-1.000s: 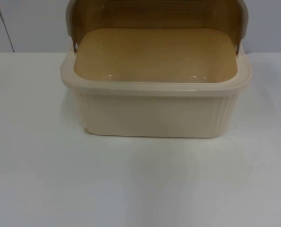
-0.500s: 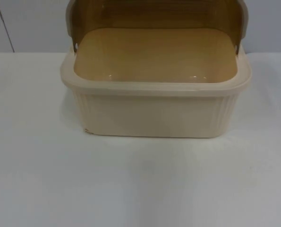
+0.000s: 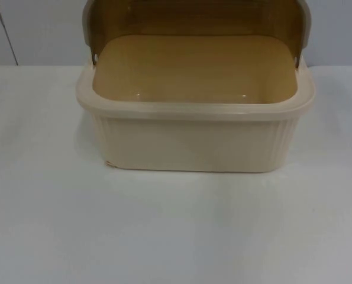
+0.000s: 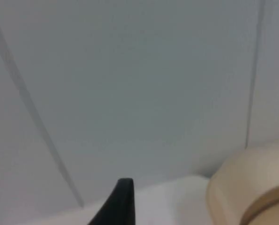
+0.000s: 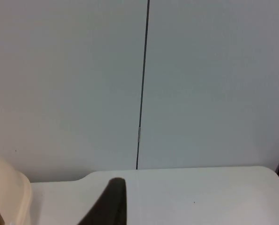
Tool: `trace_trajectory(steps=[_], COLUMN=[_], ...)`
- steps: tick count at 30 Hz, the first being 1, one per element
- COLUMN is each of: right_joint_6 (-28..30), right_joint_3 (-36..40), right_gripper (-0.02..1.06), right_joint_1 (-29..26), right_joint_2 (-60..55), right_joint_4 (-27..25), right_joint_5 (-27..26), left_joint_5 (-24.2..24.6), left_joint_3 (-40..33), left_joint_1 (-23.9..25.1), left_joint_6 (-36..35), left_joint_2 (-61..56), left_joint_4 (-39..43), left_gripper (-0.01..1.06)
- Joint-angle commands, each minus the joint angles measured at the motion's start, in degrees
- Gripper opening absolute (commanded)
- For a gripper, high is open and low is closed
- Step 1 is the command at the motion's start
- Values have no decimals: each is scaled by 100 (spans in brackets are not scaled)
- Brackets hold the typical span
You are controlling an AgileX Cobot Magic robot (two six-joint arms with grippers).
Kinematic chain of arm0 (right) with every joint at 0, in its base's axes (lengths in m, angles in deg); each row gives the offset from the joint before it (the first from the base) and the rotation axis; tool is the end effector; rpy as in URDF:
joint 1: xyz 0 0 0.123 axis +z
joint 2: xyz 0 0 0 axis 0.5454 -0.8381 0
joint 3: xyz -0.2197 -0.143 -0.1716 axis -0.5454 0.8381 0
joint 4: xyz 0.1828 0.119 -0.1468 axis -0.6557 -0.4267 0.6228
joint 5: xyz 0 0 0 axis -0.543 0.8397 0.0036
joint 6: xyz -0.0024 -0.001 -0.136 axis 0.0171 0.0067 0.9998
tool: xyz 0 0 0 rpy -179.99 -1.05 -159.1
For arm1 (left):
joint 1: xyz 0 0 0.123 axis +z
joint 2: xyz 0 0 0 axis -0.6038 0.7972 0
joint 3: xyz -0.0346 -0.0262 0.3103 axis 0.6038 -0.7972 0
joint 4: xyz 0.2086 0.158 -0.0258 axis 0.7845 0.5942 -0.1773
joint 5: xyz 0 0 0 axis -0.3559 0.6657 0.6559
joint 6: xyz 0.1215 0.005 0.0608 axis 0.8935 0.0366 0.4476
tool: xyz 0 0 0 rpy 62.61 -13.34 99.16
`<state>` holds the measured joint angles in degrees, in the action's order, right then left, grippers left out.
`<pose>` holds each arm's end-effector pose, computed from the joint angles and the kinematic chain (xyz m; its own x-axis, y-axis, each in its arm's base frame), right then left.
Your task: Open the box lid with the left hand, place the block into the box with the right hand, then close the box lid with the left hand.
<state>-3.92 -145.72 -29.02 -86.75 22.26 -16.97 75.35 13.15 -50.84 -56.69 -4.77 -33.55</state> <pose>0.1830 -0.0168 0.4561 -0.2311 -0.0553 -0.9714 0.1337 0.9871 -0.0880 0.3103 -0.0670 0.4438 -0.2615 0.2163 -0.9406 0.2207 0.9621 0.1599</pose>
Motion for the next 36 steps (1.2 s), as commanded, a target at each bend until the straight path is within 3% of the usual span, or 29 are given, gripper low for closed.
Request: trace_trajectory(steps=[1,4,7,8,11,13,16,20,23,24,27,28,30,34,36], right_joint_6=[4,4,4,4,4,4,4,4,4,4,4,4,4,4,4], right_joint_3=[6,6,6,6,6,6,6,6,6,6,6,6,6,6,6], right_gripper=[105,105,105,105,105,105,105,105,105,105,105,105,105,105,105], right_joint_1=[-49,-49,-49,-49,-49,-49,-49,-49,-49,-49,-49,-49,-49,-49,-49], right_joint_2=[33,33,33,33,33,33,33,33,33,33,33,33,33,33,33], right_joint_4=[36,36,36,36,36,36,36,45,45,45,85,85,85,85,86], right_joint_5=[-67,-67,-67,-67,-67,-67,-67,-67,-67,-67,-67,-67,-67,-67,-56], left_joint_5=[-40,-14,366,366,423,219,-459,-579,-595,-595,-669,-669,-669,-678,-910], left_joint_3=[740,1217,1860,1860,2171,2197,2222,2222,2222,2222,2222,2222,2222,2222,2222], left_joint_1=[-447,-725,-1181,-1181,-1544,-1622,-1813,-1850,-1826,-1826,-1826,-1826,-1826,-1826,-1810], left_joint_6=[651,1219,3018,3018,4134,4226,4303,4530,4493,4493,4356,4356,4025,4028,4103], left_joint_2=[657,1197,1909,1909,2435,2580,2898,3154,3207,3207,3207,3207,3215,3219,3219], left_joint_4=[-260,-207,220,220,825,989,1302,1321,1123,1123,892,892,767,621,267], left_gripper=[105,105,105,105,105,105,105,102,75,75,34,34,4,0,0])
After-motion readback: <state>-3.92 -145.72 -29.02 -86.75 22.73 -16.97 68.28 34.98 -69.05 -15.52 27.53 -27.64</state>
